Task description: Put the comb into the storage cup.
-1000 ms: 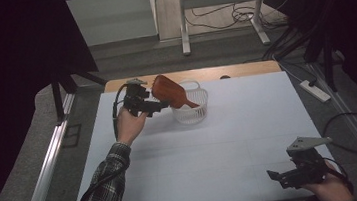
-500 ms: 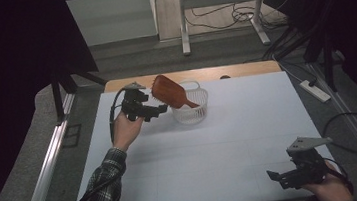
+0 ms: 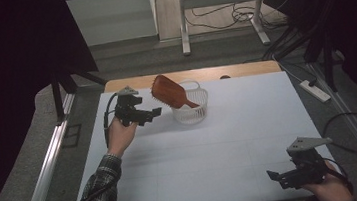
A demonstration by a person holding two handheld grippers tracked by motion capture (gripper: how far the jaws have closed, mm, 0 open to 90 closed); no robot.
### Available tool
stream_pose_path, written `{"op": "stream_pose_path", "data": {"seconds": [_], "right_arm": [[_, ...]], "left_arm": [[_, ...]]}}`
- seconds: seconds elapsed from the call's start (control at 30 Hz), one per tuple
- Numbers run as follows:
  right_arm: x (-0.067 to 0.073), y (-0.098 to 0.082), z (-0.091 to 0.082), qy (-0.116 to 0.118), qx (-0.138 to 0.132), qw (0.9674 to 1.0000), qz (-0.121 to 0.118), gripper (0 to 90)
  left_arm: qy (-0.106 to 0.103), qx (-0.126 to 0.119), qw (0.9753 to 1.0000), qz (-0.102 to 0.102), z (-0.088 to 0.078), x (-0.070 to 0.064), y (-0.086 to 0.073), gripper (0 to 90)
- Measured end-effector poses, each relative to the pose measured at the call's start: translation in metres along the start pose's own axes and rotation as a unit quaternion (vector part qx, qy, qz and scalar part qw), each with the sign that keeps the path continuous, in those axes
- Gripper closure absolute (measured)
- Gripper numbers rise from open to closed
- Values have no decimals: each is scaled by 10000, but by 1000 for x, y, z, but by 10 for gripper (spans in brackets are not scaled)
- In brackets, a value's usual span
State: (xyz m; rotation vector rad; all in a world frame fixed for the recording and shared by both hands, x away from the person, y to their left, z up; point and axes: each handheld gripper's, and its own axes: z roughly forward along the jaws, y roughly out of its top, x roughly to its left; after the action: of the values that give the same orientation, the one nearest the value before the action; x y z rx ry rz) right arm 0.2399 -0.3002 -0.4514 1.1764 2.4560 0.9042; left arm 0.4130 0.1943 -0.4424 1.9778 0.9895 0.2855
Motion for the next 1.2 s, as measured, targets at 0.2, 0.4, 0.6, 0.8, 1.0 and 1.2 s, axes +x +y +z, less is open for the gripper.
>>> {"op": "stream_pose_path", "data": {"seconds": [0.2, 0.4, 0.6, 0.8, 1.0, 1.2], "right_arm": [[0, 0, 0, -11, 6, 10000, -19, 3], [0, 0, 0, -12, 2, 10000, -22, 3], [1, 0, 0, -12, -7, 10000, -47, 3], [1, 0, 0, -27, -10, 10000, -55, 3], [2, 0, -1, -39, -28, 10000, -62, 3], [2, 0, -1, -66, -40, 9999, -71, 2]], "left_arm": [[-9, -136, 9999, -40, -3, 1, -9, 10], [-71, -199, 9996, -160, -5, 1, -12, 9], [-72, -235, 9996, -167, -7, -1, -13, 8], [-35, -223, 9996, -157, -9, -3, -15, 4], [-57, -216, 9996, -177, -13, -5, -18, 0], [-65, -166, 9997, -162, -15, -10, -20, 0]]}}
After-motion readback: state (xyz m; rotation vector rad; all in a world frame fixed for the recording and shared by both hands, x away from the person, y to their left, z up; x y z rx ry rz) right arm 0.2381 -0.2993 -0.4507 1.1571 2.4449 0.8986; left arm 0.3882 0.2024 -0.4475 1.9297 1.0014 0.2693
